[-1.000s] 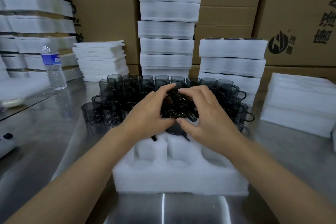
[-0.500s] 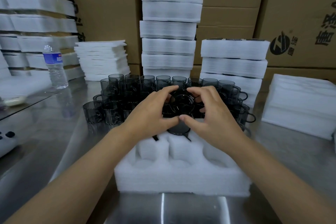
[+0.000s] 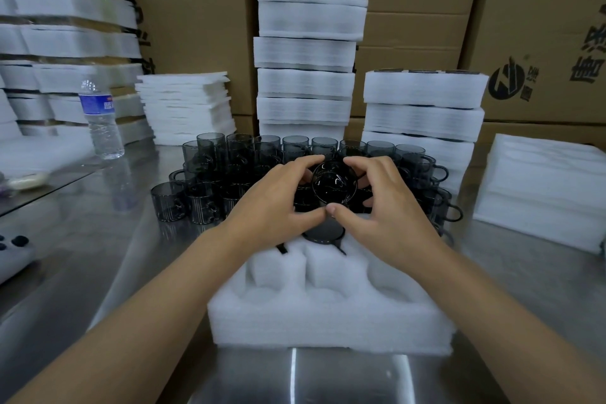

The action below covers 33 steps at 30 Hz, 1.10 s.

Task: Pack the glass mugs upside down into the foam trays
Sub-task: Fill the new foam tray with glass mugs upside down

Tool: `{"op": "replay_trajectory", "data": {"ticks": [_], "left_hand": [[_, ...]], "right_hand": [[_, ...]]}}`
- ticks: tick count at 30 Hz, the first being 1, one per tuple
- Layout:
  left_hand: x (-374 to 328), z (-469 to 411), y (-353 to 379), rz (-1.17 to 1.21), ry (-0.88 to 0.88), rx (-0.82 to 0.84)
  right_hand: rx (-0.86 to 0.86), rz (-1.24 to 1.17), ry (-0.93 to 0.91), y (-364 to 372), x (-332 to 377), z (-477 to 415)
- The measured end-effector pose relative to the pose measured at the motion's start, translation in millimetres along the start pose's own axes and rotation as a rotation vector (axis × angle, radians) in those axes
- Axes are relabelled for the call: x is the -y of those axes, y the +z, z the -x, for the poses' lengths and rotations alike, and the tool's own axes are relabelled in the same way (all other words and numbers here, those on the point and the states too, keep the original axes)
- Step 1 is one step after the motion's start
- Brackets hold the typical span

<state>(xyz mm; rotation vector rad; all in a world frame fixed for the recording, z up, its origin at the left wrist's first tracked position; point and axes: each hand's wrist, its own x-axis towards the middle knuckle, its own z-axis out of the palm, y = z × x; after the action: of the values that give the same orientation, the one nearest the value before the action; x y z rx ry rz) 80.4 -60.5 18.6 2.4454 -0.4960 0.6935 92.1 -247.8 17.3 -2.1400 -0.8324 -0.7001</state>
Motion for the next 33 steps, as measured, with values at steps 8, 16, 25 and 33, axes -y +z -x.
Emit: {"op": "replay_trajectory", "data": {"ticks": [8, 16, 25, 33], "left_hand": [[0.7, -1.1, 0.4, -0.013, -0.002, 0.006], [1.3, -0.9, 1.3, -0.023, 0.001, -0.004], [1.3, -0.7, 1.2, -0.022, -0.002, -0.007], [1.1, -0.1, 0.3, -0.02, -0.001, -0.006]], "right_hand": [[0.02, -0.003, 0.029, 0.0, -1.0, 0.0], [0.015, -0.001, 0.054, 0.7, -0.7, -0.8], [0.03, 0.001, 0.07, 0.1, 0.1, -1.1], [0.04, -0.008, 0.081, -1.1, 1.5, -0.8]]}}
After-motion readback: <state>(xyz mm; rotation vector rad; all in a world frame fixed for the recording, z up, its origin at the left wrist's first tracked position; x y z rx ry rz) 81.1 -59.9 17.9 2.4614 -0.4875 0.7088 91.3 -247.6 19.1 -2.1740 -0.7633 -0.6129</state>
